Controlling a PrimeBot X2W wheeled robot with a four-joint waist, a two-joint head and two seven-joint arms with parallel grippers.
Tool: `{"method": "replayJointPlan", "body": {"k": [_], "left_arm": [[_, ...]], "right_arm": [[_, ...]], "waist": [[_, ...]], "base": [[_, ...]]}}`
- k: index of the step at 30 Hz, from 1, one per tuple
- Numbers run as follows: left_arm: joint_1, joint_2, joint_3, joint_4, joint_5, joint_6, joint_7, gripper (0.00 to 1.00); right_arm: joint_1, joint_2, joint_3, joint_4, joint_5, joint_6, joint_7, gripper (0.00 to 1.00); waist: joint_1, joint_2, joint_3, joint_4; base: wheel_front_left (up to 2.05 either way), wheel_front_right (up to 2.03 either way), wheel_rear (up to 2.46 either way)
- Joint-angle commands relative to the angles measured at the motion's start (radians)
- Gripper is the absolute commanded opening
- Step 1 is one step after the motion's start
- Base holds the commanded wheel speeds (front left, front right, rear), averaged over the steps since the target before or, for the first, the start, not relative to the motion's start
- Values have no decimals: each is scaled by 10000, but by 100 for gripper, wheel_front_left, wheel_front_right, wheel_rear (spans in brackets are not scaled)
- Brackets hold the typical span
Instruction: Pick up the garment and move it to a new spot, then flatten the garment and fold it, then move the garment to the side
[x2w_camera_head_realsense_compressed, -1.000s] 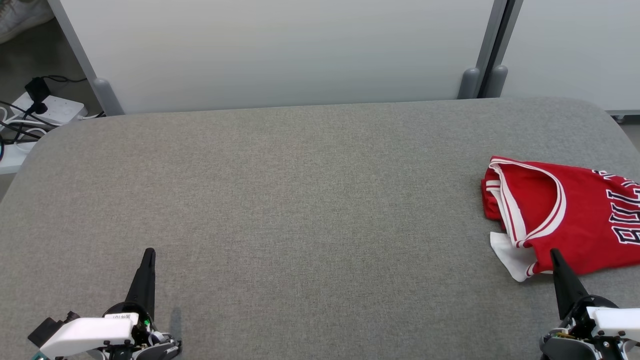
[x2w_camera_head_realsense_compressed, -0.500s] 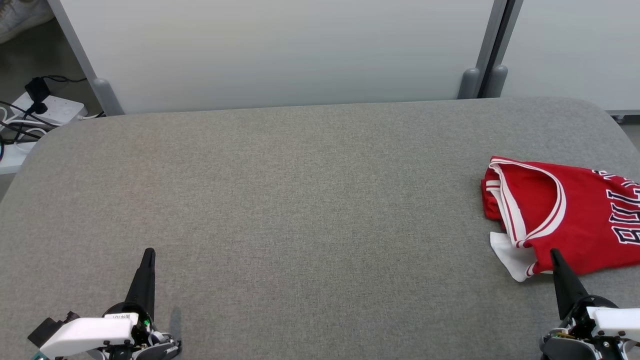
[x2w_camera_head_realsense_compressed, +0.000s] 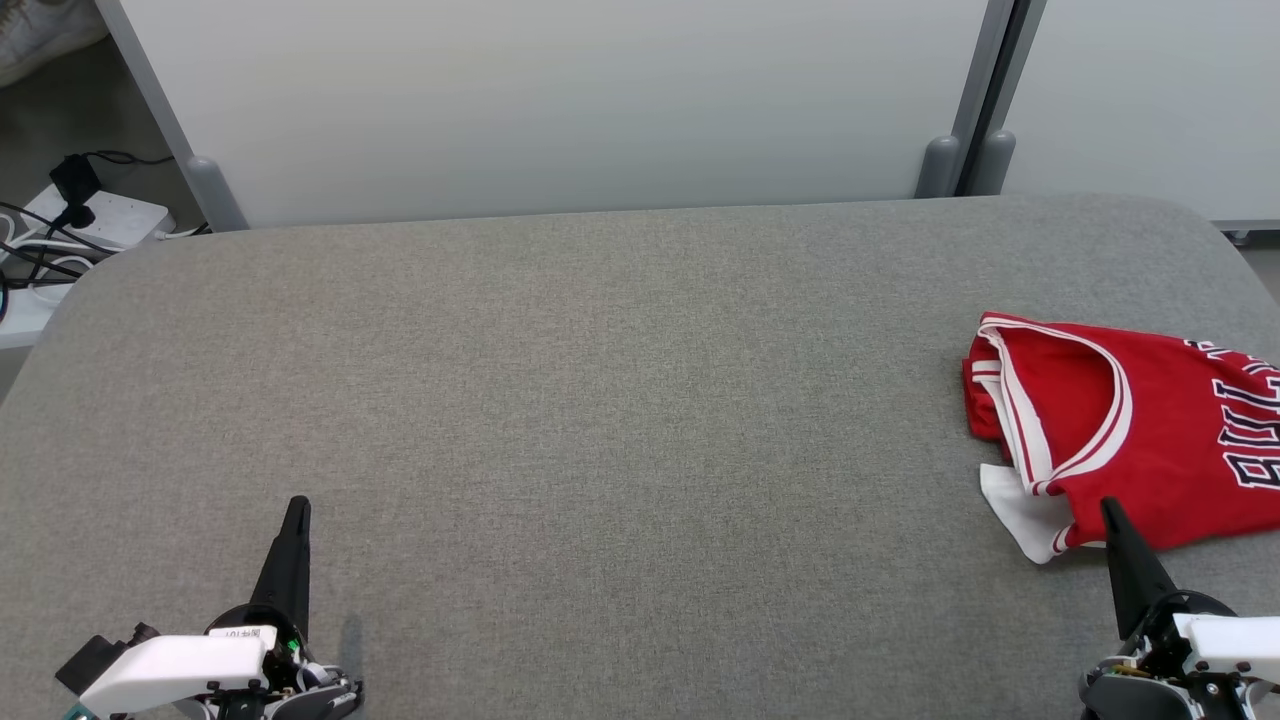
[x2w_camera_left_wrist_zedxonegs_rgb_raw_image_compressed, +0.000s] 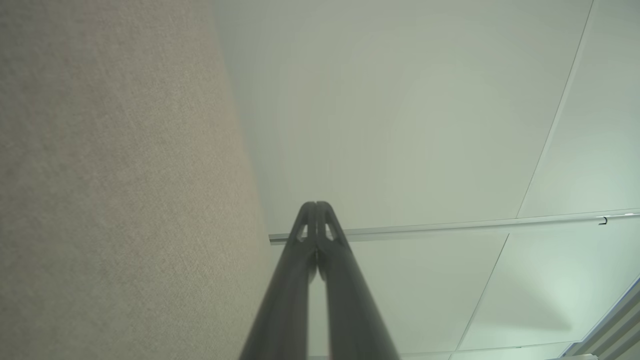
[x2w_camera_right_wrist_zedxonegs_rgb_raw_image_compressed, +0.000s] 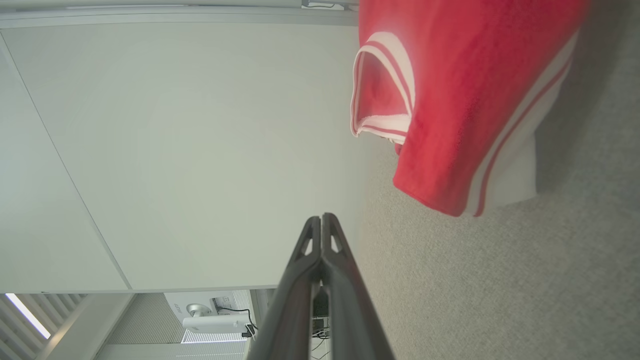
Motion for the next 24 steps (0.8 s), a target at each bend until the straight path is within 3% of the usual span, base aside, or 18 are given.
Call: {"method": "replayJointPlan", "body": {"k": [1,24], "left_arm": [[-553,83,330,-221,-1,-77,63,0],[-554,76,340,-221,7,-77,71,0]], "right_arm": [[-446,-109,150,-264,70,19,73,0],[-448,-101,139,-264,61,19,82,0]], "waist": [[0,-1,0,0],[0,-1,0,0]], "base": [[0,0,0],[0,0,0]]}}
